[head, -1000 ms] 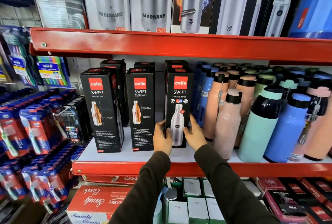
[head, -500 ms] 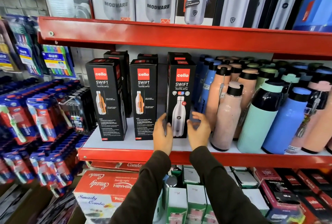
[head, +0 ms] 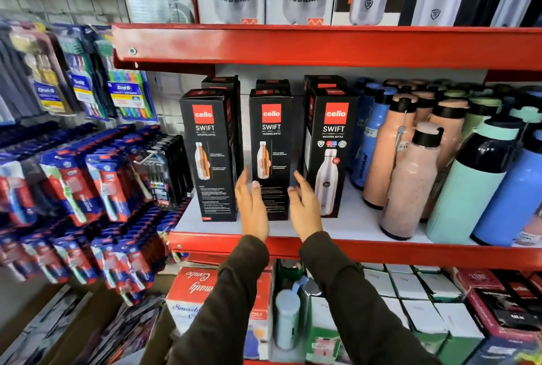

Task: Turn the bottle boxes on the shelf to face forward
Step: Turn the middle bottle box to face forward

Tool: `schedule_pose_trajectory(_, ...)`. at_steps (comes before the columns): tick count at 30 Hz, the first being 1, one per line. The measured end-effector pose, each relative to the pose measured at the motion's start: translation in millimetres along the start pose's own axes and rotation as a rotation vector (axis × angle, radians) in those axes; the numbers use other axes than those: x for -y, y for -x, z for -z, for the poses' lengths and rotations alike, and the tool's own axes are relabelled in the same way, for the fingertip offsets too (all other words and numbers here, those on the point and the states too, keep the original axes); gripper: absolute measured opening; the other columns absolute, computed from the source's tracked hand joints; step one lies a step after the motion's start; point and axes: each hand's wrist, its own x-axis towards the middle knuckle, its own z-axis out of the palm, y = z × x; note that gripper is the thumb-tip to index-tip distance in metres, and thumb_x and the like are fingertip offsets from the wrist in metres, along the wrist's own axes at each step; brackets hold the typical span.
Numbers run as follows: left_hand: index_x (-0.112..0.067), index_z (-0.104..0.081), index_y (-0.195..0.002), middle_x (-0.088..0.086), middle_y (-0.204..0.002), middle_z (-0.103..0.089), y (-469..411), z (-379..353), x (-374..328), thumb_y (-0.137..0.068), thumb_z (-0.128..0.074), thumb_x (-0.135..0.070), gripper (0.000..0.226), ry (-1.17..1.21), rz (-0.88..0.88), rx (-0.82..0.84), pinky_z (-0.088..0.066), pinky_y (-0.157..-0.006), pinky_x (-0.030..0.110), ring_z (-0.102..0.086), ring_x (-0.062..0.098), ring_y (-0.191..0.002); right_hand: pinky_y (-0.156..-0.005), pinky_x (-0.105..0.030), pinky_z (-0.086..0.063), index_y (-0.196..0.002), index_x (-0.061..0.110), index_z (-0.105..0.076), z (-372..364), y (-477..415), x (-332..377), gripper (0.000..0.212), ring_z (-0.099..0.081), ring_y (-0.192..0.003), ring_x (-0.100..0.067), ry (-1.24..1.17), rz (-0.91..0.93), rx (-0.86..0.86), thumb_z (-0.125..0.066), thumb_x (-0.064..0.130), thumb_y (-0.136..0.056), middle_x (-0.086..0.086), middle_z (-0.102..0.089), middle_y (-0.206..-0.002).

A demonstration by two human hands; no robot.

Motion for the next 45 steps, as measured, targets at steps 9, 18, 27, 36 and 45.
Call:
schedule_pose_trajectory(9, -0.028, -0.040, -0.145, -0.017, -0.127, -0.053, -25, 20, 13, -0.099, -0.019, -0.057, 0.059, 0.238, 0.293, 0.219, -0.036, -0.092, 0.012, -0.053, -0.010, -0.109, -0.112, -0.040, -0.034, -0.145, 0.018, -0.030, -18, -4, -3, 0.054, -0.044, -0.130, -0.018, 0.047, -0.071, 0.039, -0.049, 0.010, -0.095, -0.009, -0.046, -0.143)
schedule_pose_trajectory(18, -0.031, -0.068, -0.117, -0.018, -0.109, -0.069, -19, 32, 10, -0.099, -0.028, -0.054, 0.049, 0.306, 0.235, 0.094, -0.050, -0.086, 0.018, -0.066, -0.004, -0.102, -0.099, -0.027, -0.042, -0.128, 0.038, -0.038, -20, -3, 3, 0.079, -0.053, -0.117, -0.005, 0.157, 0.087, 0.000, -0.083, 0.028, -0.064, 0.009, -0.058, -0.124)
schedule_pose_trajectory(27, -0.019, -0.062, -0.129, -0.013, -0.127, -0.064, -12, 31, 10, -0.100, -0.044, -0.032, 0.036, 0.196, -0.007, 0.019, -0.043, -0.097, 0.008, -0.056, -0.006, -0.120, -0.097, -0.027, -0.047, -0.134, 0.026, -0.036, -17, -8, 3, 0.096, -0.056, -0.115, -0.011, 0.124, 0.012, -0.092, -0.085, 0.038, -0.051, 0.007, -0.060, -0.121)
schedule_pose_trajectory(36, -0.016, -0.046, -0.140, -0.009, -0.129, -0.052, -32, 27, 29, -0.100, -0.044, -0.014, 0.040, 0.026, 0.021, 0.119, -0.033, -0.093, -0.001, -0.048, 0.009, -0.123, -0.101, -0.017, -0.034, -0.147, 0.038, -0.014, -10, -7, 5, 0.099, -0.041, -0.123, 0.005, 0.131, 0.032, 0.056, -0.073, 0.021, -0.069, 0.020, -0.043, -0.136)
schedule_pose_trajectory(45, -0.021, -0.055, -0.127, -0.007, -0.121, -0.064, -29, 29, 28, -0.094, -0.057, -0.013, 0.033, 0.071, 0.026, 0.079, -0.044, -0.101, 0.017, -0.057, -0.008, -0.112, -0.112, -0.033, -0.033, -0.151, 0.031, -0.008, -9, -17, 2, 0.080, -0.039, -0.135, -0.015, 0.263, 0.059, 0.166, -0.050, 0.002, -0.089, 0.000, -0.038, -0.150)
